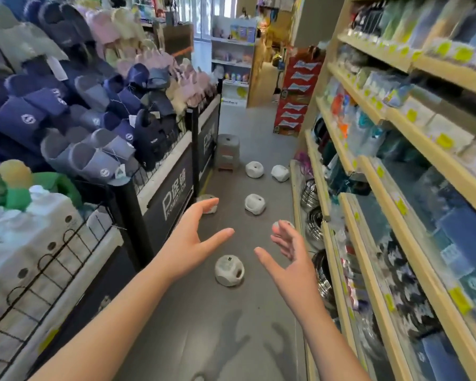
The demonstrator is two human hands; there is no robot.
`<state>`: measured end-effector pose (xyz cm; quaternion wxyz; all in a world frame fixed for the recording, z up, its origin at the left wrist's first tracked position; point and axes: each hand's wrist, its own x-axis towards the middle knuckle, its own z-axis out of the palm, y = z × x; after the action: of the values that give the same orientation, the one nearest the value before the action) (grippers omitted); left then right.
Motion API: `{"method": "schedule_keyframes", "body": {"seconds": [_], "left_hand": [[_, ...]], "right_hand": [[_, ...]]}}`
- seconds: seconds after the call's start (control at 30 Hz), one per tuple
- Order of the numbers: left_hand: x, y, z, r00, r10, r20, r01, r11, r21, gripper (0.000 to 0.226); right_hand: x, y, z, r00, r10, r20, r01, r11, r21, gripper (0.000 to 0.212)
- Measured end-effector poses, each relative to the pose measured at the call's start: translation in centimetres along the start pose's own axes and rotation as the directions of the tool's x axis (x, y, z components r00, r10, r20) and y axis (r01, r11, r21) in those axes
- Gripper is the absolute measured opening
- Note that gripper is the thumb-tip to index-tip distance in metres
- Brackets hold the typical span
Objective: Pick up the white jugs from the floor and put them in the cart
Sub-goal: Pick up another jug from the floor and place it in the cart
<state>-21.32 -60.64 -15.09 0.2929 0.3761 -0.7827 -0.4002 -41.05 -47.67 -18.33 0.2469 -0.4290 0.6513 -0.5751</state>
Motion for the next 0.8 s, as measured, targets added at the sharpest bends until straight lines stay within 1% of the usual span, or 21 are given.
{"method": "schedule_keyframes", "body": {"seconds": [0.17, 0.3, 0.4, 0.5, 0.63, 0.73, 0.8], "left_hand": [[10.2, -5.4, -0.4, 0.997, -0.057, 0.061, 0.058, 0.998, -0.011, 0.084], [16.0, -8.6, 1.9, 0.981, -0.127, 0.143, 0.133, 0.991, -0.031, 0.087], [20.2, -10.4, 4.0, 0.968, -0.167, 0.186, 0.171, 0.985, -0.004, 0.081], [24.1, -12.3, 6.0, 0.961, -0.216, 0.173, 0.215, 0.976, 0.022, 0.077], [28.8, -15.5, 8.7, 0.945, -0.299, 0.135, 0.299, 0.954, 0.021, 0.080], [31.6, -18.4, 10.8, 0.912, -0.398, 0.102, 0.402, 0.916, -0.013, 0.076], [33.3, -20.8, 12.5, 0.881, -0.462, 0.103, 0.467, 0.883, -0.035, 0.079]], "right_hand": [[9.1, 2.3, 2.0, 0.995, 0.092, -0.027, -0.092, 0.996, 0.009, 0.068], [14.1, 4.9, 2.3, 0.987, 0.159, -0.036, -0.158, 0.987, 0.022, 0.068], [17.9, 7.8, 1.9, 0.979, 0.202, -0.038, -0.203, 0.979, -0.001, 0.067], [22.2, 11.1, 1.6, 0.969, 0.247, -0.018, -0.247, 0.969, 0.001, 0.067], [28.3, 16.8, 1.6, 0.944, 0.328, 0.043, -0.329, 0.944, 0.019, 0.068], [33.6, 20.8, 1.7, 0.908, 0.410, 0.091, -0.415, 0.909, 0.049, 0.067], [36.6, 23.6, 2.0, 0.885, 0.454, 0.103, -0.462, 0.884, 0.069, 0.065]]}}
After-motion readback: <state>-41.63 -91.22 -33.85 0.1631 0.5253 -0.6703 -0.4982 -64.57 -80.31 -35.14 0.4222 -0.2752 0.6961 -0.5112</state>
